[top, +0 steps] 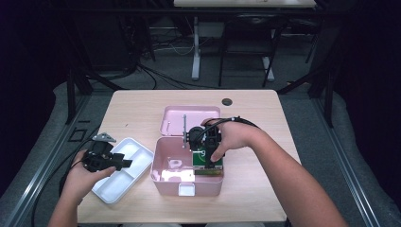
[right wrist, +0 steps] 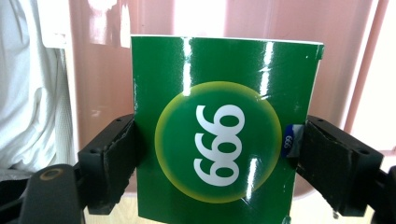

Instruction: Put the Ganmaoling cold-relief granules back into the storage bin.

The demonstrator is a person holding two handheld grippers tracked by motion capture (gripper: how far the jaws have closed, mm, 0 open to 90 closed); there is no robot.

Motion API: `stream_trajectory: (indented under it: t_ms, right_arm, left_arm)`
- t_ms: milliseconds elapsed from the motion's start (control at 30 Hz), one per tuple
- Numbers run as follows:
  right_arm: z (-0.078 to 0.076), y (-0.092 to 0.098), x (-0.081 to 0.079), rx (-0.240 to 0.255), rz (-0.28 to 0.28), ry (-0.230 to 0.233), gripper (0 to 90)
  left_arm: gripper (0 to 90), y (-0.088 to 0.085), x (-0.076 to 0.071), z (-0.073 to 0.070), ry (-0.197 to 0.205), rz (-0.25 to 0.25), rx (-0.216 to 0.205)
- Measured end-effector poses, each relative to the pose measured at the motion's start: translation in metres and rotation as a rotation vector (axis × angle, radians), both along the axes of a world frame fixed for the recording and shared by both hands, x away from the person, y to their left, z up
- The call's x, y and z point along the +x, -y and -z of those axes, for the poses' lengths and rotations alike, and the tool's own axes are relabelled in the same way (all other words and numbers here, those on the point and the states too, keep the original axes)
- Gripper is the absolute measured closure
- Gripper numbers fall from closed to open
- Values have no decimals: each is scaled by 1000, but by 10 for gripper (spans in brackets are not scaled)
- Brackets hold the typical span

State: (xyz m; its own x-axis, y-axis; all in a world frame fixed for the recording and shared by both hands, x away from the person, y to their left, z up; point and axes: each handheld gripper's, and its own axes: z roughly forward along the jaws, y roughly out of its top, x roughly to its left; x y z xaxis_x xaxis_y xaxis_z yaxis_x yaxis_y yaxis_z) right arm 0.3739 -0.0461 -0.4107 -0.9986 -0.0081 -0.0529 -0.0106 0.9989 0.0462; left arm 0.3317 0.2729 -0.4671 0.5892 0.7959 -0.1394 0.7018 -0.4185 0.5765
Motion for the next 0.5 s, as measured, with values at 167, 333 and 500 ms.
stream_trajectory:
  t_ms: [167,333,500]
  right_arm:
    - [6,-2,1,0,3,2,163]
    - [15,-2,4,23,22,-18,163]
    - [27,0,5,16,23,-26,163]
  left_arm:
    - [528,0,0,-1,1,-1,-3]
    - [528,0,0,0,1,2,-1]
    - [528,0,0,0,-2,1,1]
